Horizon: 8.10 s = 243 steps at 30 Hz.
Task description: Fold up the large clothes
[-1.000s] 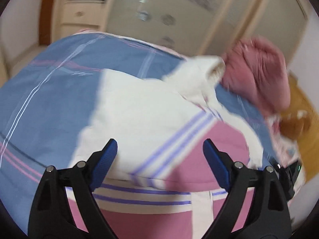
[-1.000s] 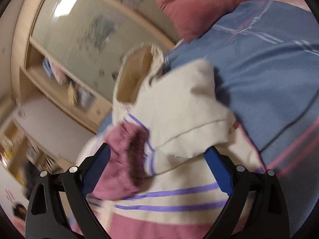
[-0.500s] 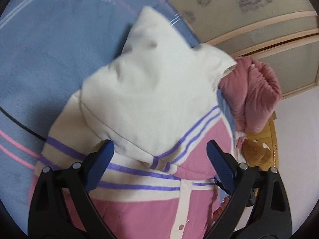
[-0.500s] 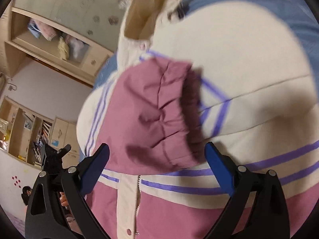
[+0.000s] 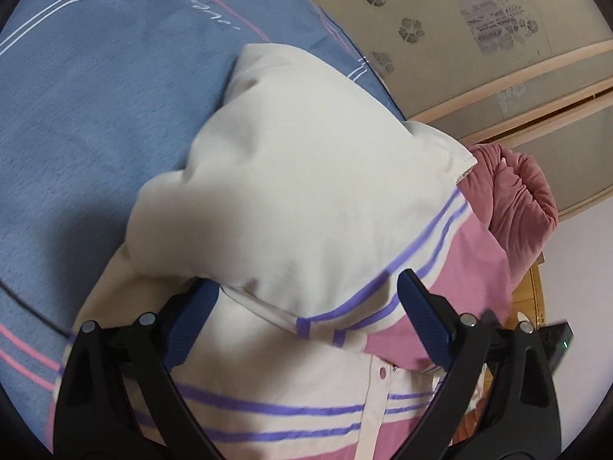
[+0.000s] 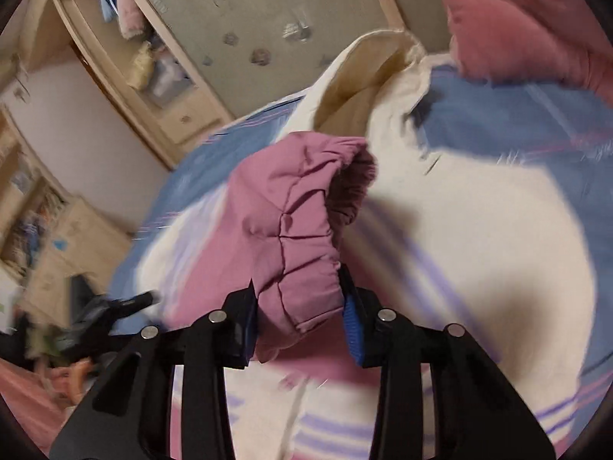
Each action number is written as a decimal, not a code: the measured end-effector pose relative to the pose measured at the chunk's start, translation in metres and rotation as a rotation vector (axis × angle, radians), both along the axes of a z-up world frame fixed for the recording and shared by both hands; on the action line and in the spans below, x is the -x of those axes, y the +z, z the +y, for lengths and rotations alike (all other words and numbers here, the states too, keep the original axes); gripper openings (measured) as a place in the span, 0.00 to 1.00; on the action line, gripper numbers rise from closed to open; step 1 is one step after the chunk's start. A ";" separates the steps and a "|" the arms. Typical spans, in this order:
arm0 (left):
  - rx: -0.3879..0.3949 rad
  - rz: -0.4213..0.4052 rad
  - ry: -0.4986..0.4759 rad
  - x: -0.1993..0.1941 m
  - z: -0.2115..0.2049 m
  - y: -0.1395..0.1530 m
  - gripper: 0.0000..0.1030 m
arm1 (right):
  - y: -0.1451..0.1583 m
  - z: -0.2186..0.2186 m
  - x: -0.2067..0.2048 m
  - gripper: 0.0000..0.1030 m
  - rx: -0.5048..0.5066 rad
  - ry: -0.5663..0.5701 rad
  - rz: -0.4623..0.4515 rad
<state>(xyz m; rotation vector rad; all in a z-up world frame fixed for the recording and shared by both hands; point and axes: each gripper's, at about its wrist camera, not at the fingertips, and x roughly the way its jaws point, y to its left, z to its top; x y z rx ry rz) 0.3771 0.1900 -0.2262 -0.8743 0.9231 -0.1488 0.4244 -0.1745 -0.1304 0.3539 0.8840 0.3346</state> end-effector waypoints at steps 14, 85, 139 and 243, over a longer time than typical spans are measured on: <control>-0.495 -0.245 -0.021 0.051 -0.042 0.083 0.93 | -0.005 -0.052 0.033 0.81 0.123 -0.145 -0.140; -0.357 -0.084 -0.160 0.025 -0.062 0.042 0.95 | -0.086 0.028 0.061 0.42 -0.226 0.166 0.299; -0.503 0.078 -0.048 0.090 -0.003 -0.024 0.98 | -0.051 0.026 0.006 0.69 0.146 -0.093 0.048; -0.236 -0.155 -0.007 0.235 0.016 0.020 0.98 | -0.028 0.314 -0.044 0.85 -0.263 0.609 0.200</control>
